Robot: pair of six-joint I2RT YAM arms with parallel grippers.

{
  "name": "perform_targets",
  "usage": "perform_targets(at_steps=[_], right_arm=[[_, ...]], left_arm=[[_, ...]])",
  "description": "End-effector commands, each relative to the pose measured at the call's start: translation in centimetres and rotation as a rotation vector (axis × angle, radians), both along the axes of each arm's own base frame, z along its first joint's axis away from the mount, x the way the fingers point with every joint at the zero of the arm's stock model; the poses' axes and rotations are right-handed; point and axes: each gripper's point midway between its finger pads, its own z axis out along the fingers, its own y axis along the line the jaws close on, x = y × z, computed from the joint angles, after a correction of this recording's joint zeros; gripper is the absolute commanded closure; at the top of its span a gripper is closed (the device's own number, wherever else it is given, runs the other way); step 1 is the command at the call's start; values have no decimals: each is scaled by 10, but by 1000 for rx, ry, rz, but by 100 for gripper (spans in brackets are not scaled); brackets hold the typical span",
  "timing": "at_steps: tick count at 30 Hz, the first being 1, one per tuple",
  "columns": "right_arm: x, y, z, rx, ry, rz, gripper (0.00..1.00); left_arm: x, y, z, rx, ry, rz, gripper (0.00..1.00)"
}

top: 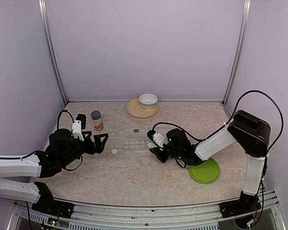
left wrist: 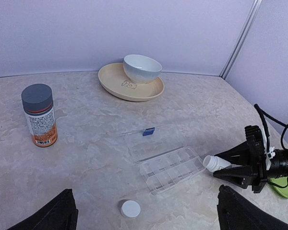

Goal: Sort the pills into containers
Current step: Pour the pill into the compartment of the pill container.

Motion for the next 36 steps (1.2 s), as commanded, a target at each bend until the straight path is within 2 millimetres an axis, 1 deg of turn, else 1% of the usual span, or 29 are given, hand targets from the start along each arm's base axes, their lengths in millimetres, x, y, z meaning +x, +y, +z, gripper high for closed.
perform_targets(at_steps=[1, 12, 29, 36], right_arm=[[1, 6, 18, 0, -30, -2, 100], [-1, 5, 20, -33, -31, 0, 100], [-1, 4, 15, -91, -14, 13, 100], [-2, 5, 9, -122, 4, 27, 100]], left_arm=[[-1, 1, 1, -13, -9, -5, 1], [0, 0, 0, -12, -5, -8, 1], [-1, -1, 1, -17, -6, -13, 1], [-1, -1, 2, -19, -7, -15, 1]])
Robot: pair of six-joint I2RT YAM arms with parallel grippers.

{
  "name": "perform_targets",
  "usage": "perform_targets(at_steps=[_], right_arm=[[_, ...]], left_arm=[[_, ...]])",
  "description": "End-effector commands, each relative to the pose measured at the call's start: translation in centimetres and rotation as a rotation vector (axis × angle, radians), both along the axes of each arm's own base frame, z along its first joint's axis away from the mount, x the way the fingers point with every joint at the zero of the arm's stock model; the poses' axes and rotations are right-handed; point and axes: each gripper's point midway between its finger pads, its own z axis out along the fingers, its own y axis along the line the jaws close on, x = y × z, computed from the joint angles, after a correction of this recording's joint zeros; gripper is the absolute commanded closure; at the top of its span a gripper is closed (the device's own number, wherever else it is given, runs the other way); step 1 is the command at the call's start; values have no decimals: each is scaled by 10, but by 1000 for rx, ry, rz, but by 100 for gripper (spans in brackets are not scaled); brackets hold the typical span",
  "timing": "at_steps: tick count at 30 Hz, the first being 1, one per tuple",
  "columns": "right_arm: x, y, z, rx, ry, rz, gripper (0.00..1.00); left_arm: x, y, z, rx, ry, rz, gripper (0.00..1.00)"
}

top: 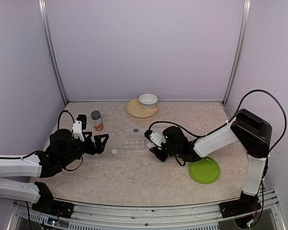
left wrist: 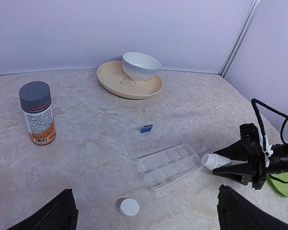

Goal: Sort the pills into containers
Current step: Pour the pill into the compartment of the pill container.

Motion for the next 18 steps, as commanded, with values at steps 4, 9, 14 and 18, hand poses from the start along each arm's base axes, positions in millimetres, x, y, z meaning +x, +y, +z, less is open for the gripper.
perform_targets(at_steps=[4, 9, 14, 18], right_arm=[[-4, 4, 6, -31, 9, 24, 100], [-7, 4, 4, -42, 25, 38, 100], [-9, 4, 3, -50, 41, 47, 100], [-10, 6, 2, -53, 52, 52, 100]], left_arm=[[-1, 1, 6, -22, -18, -8, 1], [-1, 1, 6, -23, -18, -8, 1], [-2, 1, 7, -24, -19, -10, 1], [-2, 1, 7, -23, -19, -10, 1]])
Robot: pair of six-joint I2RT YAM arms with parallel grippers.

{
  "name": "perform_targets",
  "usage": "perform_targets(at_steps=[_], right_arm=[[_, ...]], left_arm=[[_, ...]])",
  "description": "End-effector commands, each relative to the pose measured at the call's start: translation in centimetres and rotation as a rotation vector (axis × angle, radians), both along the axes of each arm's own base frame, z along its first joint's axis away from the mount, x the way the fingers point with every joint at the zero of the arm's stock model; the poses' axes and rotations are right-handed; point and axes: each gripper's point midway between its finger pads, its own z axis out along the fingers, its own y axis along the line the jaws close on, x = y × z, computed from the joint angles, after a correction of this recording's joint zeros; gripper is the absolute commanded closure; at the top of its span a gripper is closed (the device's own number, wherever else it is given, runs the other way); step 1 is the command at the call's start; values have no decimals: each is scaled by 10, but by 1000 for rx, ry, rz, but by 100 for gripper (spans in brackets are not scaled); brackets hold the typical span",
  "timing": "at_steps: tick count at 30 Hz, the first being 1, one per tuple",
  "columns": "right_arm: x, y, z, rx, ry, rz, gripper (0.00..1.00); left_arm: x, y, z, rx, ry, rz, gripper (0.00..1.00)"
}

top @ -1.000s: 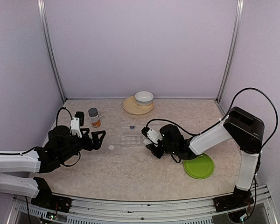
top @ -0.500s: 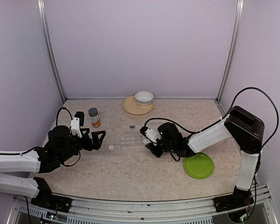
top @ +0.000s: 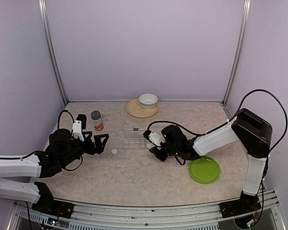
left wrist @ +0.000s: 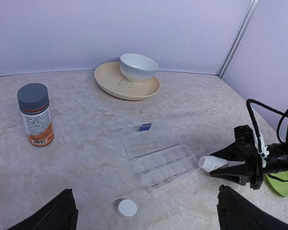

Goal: Sort the pills into containers
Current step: Pour the pill into the compartment of the pill container.

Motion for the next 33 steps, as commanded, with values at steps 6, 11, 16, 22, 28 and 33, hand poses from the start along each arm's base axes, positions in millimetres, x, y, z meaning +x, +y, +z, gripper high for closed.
perform_targets(at_steps=[6, 11, 16, 22, 28, 33], right_arm=[[-8, 4, 3, -28, 42, 26, 100], [-7, 5, 7, -30, 47, 23, 100], [-6, 6, 12, -33, 53, 22, 100], [-6, 7, 14, -47, 60, 24, 100], [-6, 7, 14, -62, 68, 27, 100], [-9, 12, 14, -56, 86, 52, 100]], left_arm=[[-1, 2, 5, -17, -15, 1, 1], [-1, 3, 4, -15, -14, 3, 1], [-1, 2, 4, -16, -14, 0, 1], [-1, 2, 4, -16, -15, 1, 1], [-1, 2, 4, -17, -15, 2, 1], [-1, 2, 5, -17, -16, 1, 1]])
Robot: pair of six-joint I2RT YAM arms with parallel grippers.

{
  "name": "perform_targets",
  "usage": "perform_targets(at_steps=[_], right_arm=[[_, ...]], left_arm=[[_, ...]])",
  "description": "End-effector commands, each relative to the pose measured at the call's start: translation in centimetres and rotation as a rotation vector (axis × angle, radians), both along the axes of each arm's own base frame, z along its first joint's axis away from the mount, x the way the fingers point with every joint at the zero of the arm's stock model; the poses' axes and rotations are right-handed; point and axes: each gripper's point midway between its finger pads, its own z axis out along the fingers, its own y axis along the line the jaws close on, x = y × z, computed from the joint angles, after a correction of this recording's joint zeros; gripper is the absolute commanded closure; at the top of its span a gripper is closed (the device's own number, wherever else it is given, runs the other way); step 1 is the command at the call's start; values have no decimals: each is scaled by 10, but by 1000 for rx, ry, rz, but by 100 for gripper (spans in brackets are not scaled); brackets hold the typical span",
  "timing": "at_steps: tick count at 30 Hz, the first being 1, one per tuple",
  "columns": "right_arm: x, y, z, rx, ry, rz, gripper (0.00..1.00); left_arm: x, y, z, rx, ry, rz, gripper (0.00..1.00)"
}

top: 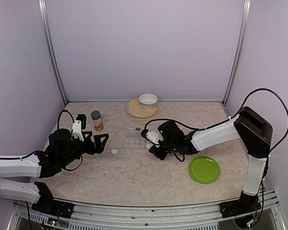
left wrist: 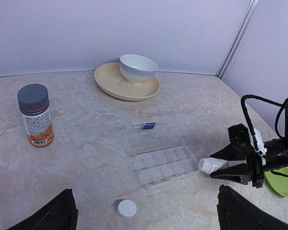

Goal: Sort the pills into containers
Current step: Pour the pill into the compartment of the pill container.

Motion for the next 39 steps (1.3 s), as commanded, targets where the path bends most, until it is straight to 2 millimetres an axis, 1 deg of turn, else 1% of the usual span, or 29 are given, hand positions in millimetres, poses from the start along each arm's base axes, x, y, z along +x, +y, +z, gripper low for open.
perform_targets(at_steps=[1, 8, 20, 29, 39], right_arm=[[-7, 9, 12, 13, 15, 35, 100], [-5, 10, 13, 8, 17, 37, 100], [0, 4, 15, -17, 21, 31, 100], [3, 5, 17, -34, 35, 36, 100], [4, 4, 13, -60, 60, 42, 100]], left_arm=[[-1, 2, 4, -14, -14, 1, 1], [-1, 2, 4, -15, -13, 0, 1], [0, 2, 2, -15, -9, 1, 1], [0, 1, 0, -12, -6, 0, 1], [0, 1, 1, -13, -7, 1, 1]])
